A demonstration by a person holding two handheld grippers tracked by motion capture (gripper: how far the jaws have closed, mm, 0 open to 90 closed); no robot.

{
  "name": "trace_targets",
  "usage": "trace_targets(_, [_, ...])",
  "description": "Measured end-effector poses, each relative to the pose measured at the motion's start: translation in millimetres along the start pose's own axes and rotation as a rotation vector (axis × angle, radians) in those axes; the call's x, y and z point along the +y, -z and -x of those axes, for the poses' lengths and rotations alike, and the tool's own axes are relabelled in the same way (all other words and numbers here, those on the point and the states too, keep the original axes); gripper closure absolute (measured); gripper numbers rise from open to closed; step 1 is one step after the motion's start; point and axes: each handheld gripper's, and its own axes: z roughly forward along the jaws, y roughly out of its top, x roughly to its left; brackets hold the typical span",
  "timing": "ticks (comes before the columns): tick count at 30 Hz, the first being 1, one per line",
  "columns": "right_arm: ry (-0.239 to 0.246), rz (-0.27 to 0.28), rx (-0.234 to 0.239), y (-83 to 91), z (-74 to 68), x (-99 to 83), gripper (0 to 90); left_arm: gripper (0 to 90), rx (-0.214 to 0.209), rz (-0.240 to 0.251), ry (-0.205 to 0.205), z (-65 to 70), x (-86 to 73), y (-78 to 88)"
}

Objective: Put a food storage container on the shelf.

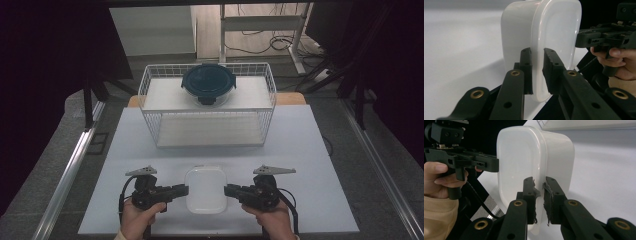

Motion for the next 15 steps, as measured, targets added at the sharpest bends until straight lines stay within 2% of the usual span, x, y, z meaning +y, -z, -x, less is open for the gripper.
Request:
trace_targets(7, [0.031, 0.022, 0.006, 5.1, -4.0, 16.3, 79.6, 78.5, 0.02, 0.031, -0.039, 10.5, 17.2, 8.8])
trace_targets(15, [0.081, 0.061, 0.002, 14.6, -10.3, 54.3, 79.5, 78.5, 0.028, 0.072, -0.086, 21.4, 55.0, 18.1])
